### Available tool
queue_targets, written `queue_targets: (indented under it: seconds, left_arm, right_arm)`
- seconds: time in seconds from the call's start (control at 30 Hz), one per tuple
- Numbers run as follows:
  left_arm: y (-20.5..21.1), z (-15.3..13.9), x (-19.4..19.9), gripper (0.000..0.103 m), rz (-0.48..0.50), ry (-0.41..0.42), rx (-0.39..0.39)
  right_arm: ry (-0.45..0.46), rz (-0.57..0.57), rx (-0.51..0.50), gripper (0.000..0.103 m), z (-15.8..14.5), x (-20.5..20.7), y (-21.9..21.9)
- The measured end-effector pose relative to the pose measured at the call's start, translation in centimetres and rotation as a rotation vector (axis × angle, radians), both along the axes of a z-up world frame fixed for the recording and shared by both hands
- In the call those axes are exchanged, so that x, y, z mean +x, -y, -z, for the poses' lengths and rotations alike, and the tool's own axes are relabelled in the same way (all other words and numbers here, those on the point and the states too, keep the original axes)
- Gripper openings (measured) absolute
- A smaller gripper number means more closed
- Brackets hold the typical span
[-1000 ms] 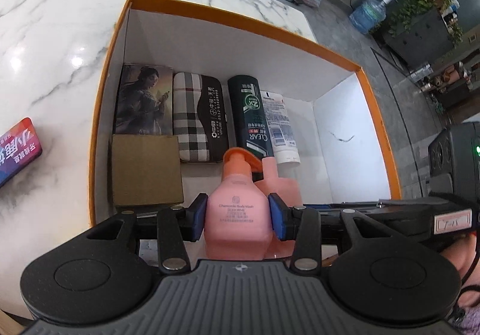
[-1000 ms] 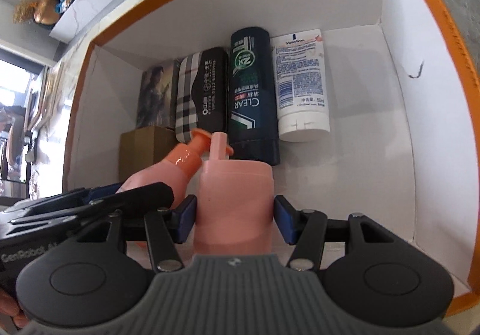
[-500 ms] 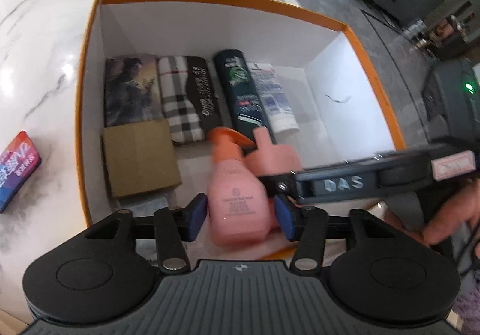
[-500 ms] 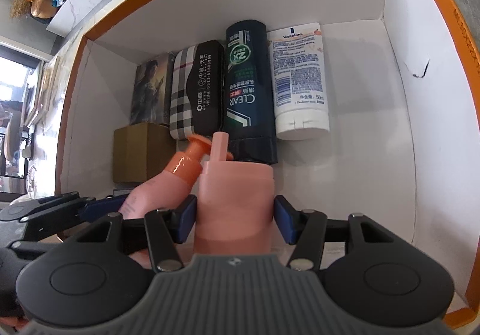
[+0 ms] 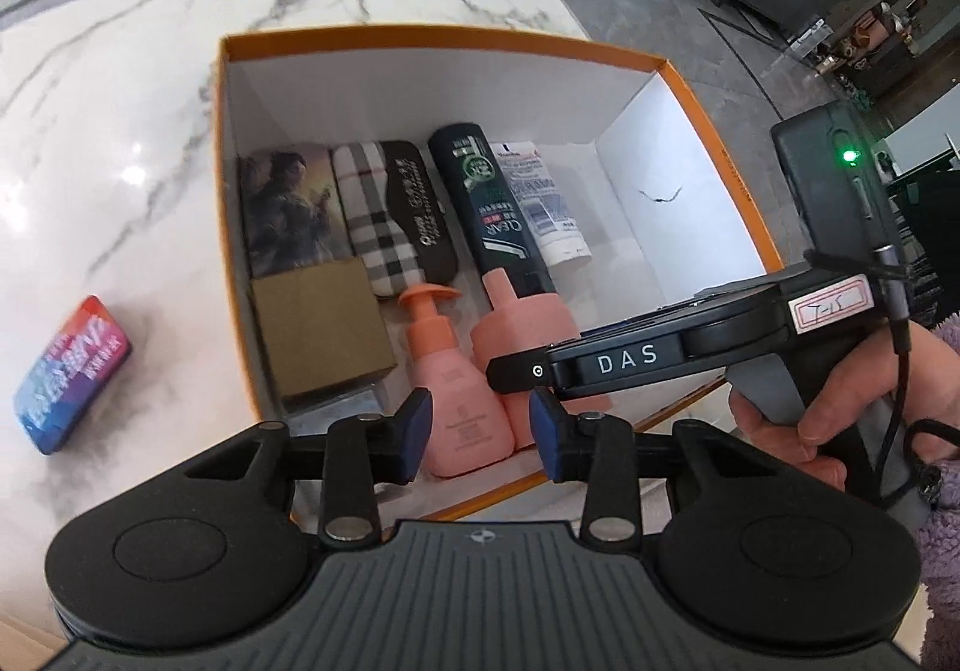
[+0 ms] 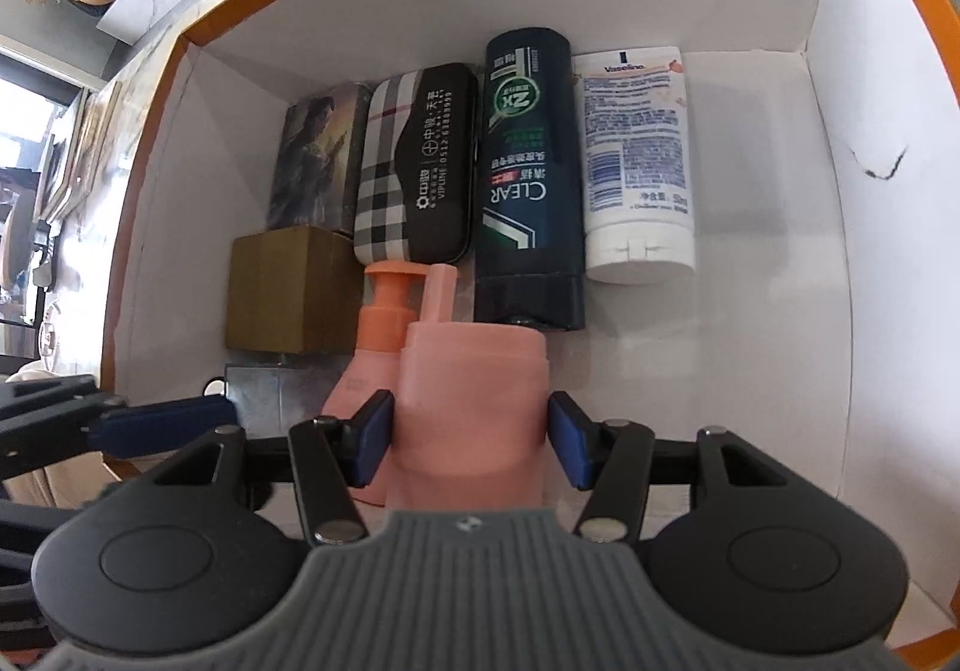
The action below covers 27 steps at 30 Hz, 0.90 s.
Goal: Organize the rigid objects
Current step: 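Open both tools to release the pink bottles in the box, then move both tools back toward the yellow tape measure and blue tin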
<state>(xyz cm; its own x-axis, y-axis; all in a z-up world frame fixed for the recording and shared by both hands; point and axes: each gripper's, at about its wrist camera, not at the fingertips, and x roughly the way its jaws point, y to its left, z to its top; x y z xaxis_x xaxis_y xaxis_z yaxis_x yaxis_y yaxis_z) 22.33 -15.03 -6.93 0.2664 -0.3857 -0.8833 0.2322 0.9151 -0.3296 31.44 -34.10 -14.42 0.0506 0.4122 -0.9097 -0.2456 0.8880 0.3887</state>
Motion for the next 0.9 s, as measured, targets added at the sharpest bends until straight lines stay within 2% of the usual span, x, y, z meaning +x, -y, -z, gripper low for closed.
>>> queue_targets:
  seconds: [0.3,0.37,0.47,0.63,0.77,0.9]
  left_arm:
    - [-1.1,-0.6,-0.8,0.043,-0.011,0.022,-0.008]
    - [-1.4,-0.7,-0.8,0.043,-0.024,0.026,-0.011]
    - [-1.6,-0.9,-0.8,0.044,-0.031,0.038,-0.017]
    - [-1.6,-1.1,-0.9,0.043,-0.036,0.041,-0.023]
    - [-1.9,-1.4,-1.1,0.044,-0.046,0.049,-0.026]
    - [-2.4,-2.1,-1.4,0.045,-0.057,0.068,-0.029]
  right_arm:
    - [0.037,-0.031,-0.037,0.063,-1.1,-0.8,0.1]
    - [0.045,-0.024,-0.033,0.062,-1.3,-1.1,0.4]
    - [0.039,-0.010,-0.005,0.053,-1.3,-1.3,0.7]
    - [0.078,-0.084,-0.028,0.053,-1.6,-1.7,-0.6]
    - [0.036,-0.061,-0.013,0.055,-0.9,-1.2,-0.8]
    - [0.055,-0.065,-0.035,0.056,-1.3,-1.7,-1.2]
